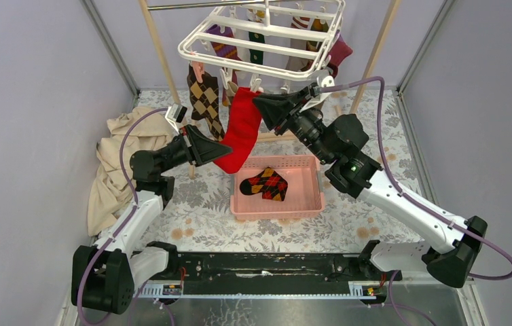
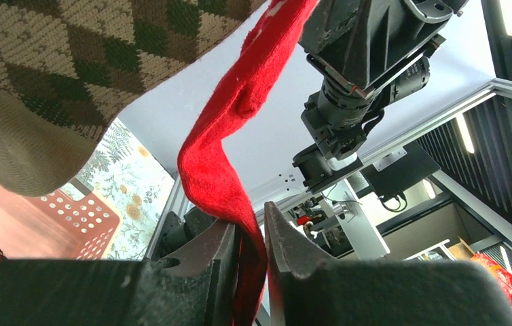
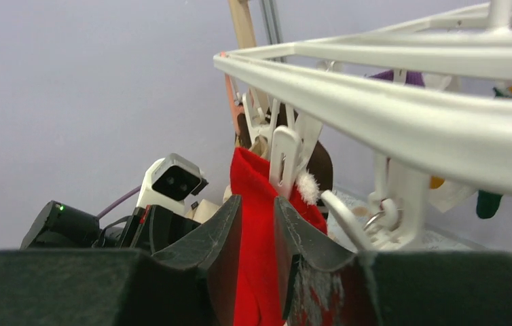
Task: Remove the socks clipped to the hanger
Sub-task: Remove the sock from the hanger.
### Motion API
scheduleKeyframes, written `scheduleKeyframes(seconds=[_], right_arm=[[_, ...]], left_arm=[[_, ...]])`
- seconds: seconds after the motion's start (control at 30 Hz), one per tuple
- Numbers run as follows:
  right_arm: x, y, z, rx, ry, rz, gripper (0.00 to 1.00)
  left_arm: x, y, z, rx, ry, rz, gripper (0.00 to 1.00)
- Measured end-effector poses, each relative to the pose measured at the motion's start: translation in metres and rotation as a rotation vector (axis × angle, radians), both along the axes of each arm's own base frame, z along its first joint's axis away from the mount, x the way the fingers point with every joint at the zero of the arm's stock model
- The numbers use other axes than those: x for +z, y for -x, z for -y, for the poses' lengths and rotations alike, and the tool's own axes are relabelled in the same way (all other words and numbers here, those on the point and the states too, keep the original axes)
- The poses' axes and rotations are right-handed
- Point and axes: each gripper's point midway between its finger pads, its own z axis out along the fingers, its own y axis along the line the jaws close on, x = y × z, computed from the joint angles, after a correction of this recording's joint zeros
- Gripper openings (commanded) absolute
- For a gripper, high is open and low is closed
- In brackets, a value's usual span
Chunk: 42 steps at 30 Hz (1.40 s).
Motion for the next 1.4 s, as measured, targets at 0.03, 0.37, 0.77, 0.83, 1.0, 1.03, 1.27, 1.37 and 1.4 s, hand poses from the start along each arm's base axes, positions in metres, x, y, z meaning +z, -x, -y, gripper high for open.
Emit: scheduleKeyframes(seconds=[0.03, 0.37, 0.77, 0.83, 1.0, 1.03, 1.27, 1.37, 1.4], right_arm=[[0.003, 0.001, 0.002, -0.006, -0.006, 0.007, 0.33], [0.012, -0.002, 0.012, -0.056, -0.009, 0.045, 0.36], [0.015, -0.019, 0.004, -0.102, 0.021, 0.073, 0.38], [0.015, -0.021, 0.002, -0.106, 0.025, 0.079, 0.39], [0.016, -0.024, 0.001, -0.115, 0.028, 0.093, 0.40], [0.017, -0.024, 0.001, -0.116, 0.026, 0.096, 0.41], [0.024, -0.031, 0.007, -0.112, 0.001, 0.116, 0.52], [0.025, -0.034, 0.017, -0.110, -0.013, 0.117, 0.58], [0.024, -0.033, 0.021, -0.104, -0.015, 0.116, 0.60]], left_arm=[[0.000, 0.000, 0.000, 0.000, 0.000, 0.000, 0.25], [0.001, 0.003, 0.000, -0.016, 0.003, 0.002, 0.26], [0.002, 0.008, 0.000, -0.041, 0.000, -0.003, 0.26], [0.001, 0.008, 0.000, -0.044, -0.001, -0.003, 0.26], [0.001, 0.010, 0.001, -0.053, -0.006, -0.007, 0.26], [0.000, 0.010, 0.001, -0.055, -0.007, -0.007, 0.26], [0.006, 0.016, 0.000, -0.084, 0.013, 0.003, 0.24], [0.009, 0.015, 0.000, -0.113, 0.040, -0.006, 0.22], [0.009, 0.014, 0.000, -0.124, 0.049, -0.014, 0.22]])
